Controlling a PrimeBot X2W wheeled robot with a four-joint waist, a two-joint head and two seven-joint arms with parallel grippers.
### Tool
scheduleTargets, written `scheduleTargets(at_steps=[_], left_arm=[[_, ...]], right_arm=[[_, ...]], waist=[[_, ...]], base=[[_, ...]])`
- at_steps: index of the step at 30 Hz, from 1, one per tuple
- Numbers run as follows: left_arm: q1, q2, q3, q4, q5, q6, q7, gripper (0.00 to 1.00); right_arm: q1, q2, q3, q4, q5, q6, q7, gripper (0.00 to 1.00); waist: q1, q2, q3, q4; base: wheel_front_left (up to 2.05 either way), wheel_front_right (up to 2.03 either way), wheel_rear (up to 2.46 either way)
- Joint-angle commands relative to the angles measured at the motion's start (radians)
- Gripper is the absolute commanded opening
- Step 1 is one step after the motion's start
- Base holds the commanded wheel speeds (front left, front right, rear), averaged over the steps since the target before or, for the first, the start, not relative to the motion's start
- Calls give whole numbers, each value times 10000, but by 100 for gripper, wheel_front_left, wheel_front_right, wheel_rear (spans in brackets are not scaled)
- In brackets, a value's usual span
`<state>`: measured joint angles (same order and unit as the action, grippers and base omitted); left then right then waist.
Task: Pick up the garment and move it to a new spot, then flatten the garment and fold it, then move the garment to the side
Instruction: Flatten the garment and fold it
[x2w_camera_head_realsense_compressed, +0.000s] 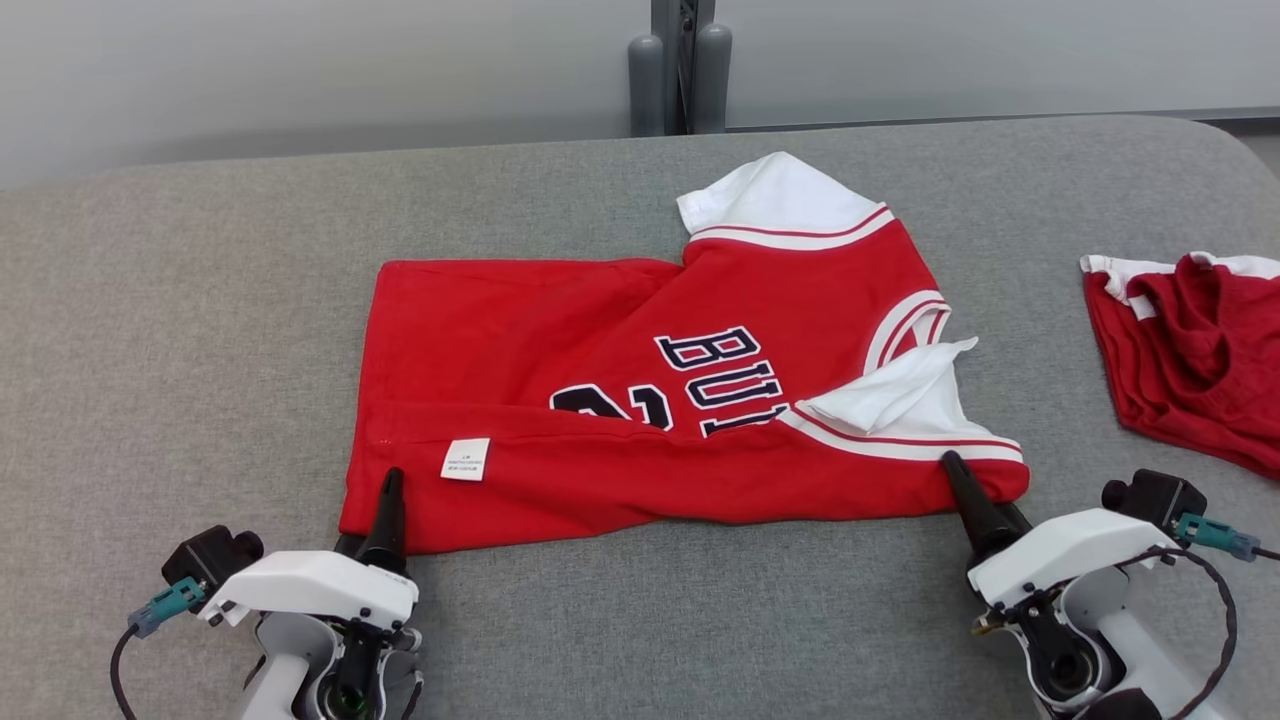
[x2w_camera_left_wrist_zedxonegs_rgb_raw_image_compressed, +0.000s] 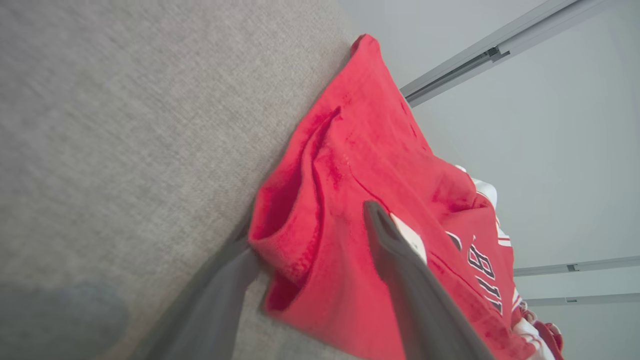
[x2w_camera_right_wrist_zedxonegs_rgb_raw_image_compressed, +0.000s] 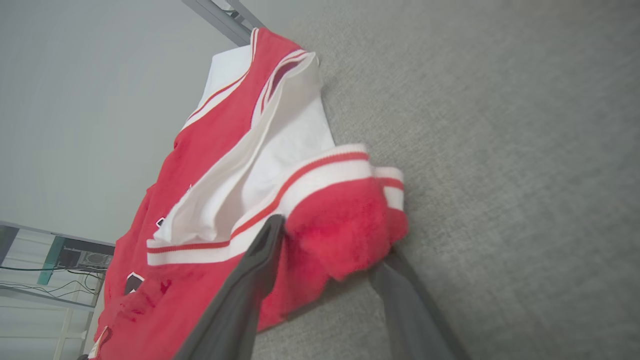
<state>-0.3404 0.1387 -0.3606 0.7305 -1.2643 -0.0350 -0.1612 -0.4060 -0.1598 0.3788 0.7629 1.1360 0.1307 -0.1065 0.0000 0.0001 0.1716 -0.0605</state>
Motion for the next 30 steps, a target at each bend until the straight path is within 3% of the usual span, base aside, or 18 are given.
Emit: scheduleTargets(at_steps=[1, 3, 10, 16, 22, 30], left_arm=[[-2, -69, -25, 291, -7, -104, -4, 0], [-115, -95, -45, 395, 32, -265, -125, 0], [-172, 2, -20, 59, 239, -697, -585, 0], [592, 228, -52, -1168, 443, -799, -786, 0], [1853, 521, -236, -2742, 694, -343, -848, 0], [3396, 664, -443, -4375, 680, 429, -714, 0]], right_arm=[[-37, 36, 58, 131, 116, 1, -57, 28], [-184, -6, 117, 143, 219, 1, -131, 0], [-210, -562, 285, -481, 569, 1, -515, 0], [497, -1340, 346, -1503, 962, -1, -595, 0], [1482, -2071, 229, -2320, 1085, -1, -675, 0], [2586, -2294, -31, -2634, 1177, -1, -737, 0]], waist=[[0, -1, 42, 36], [0, -1, 70, 64], [0, -1, 56, 118], [0, -1, -85, 182], [0, -1, -182, 184], [0, -1, -245, 148]], base=[[0, 0, 0], [0, 0, 0], [0, 0, 0], [0, 0, 0], [0, 0, 0], [0, 0, 0]])
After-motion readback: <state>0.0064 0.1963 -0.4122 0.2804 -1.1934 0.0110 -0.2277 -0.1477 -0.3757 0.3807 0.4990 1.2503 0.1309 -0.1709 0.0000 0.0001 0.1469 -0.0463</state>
